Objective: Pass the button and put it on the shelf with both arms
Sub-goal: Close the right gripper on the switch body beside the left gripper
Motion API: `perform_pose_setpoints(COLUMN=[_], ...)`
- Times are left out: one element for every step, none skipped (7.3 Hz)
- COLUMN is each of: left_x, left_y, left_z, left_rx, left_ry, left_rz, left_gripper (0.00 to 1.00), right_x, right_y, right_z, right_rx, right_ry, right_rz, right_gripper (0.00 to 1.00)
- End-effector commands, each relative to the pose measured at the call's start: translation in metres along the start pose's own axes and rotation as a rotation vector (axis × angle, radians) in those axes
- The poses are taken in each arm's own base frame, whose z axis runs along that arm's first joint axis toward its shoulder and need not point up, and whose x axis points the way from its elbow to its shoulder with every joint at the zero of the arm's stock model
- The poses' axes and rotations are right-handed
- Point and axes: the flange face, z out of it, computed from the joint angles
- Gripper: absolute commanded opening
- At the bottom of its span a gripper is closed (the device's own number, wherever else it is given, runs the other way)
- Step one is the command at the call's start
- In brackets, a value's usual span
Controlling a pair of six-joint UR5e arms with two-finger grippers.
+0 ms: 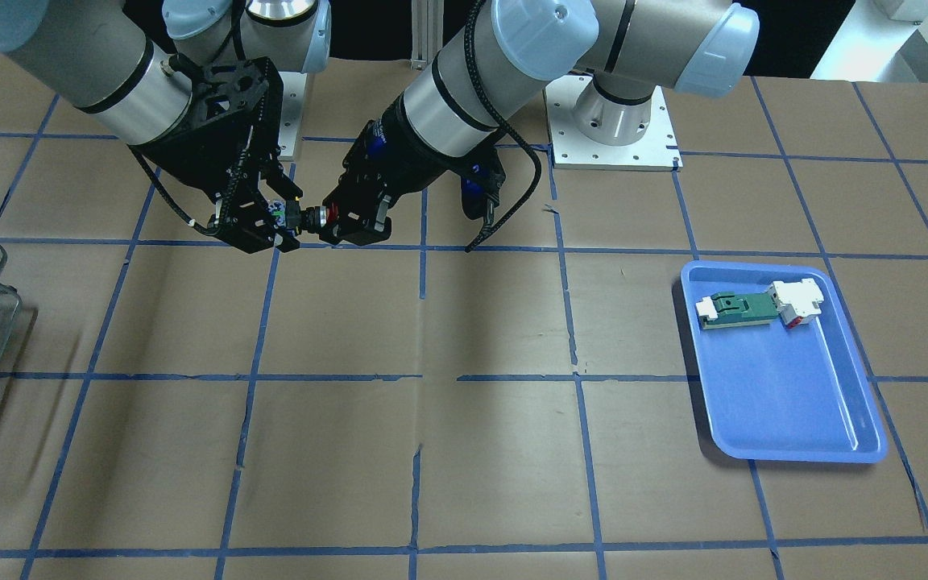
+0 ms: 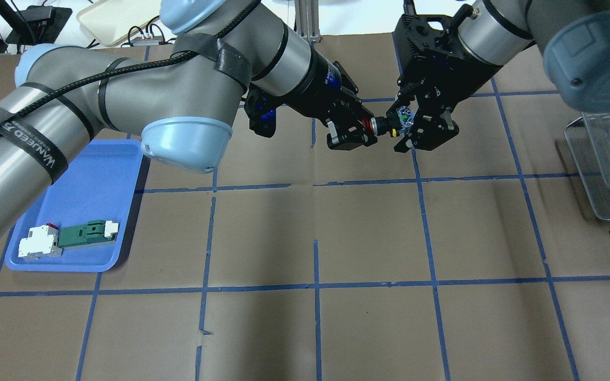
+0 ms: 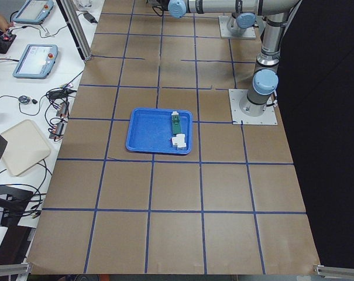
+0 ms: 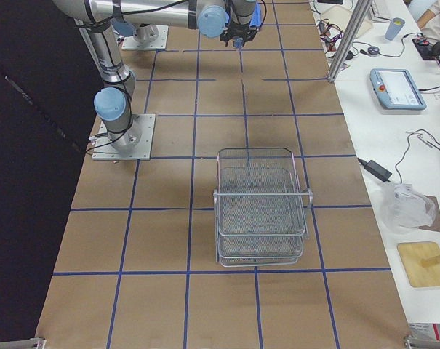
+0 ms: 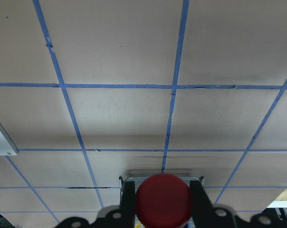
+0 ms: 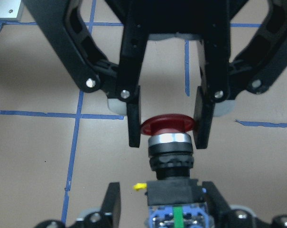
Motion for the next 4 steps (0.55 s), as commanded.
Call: perform_pose_setpoints(left_x=[-0.0025, -0.0022, -0.0025, -0.0018], left_y=[0.0024, 0.0018, 0.0029, 0.0025], left_z=[-0.0043, -0.0034, -0.0035, -0.0041], left_rx=[-0.003, -0.002, -0.004, -0.004], left_ry=[0.004, 0.002, 0.005, 0.007], left_rz=[0.002, 0.001, 0.005, 0.005], left_gripper=[0.00, 0.00, 0.00, 0.00], right_x=[0.0020, 0.0018, 0.0022, 0.0023], right_y=[-0.0022, -0.0029, -0.0023, -0.0026], right_z=[-0.0056, -0.0053, -0.0057, -0.0064], right_rx=[-0.005, -0.005, -0.005, -0.005], right_ry=[0.039, 0.039, 0.041, 0.042], right_rz=[-0.020, -0.021, -0.020, -0.021], right_gripper=[0.32, 0.27, 0.26, 0.25])
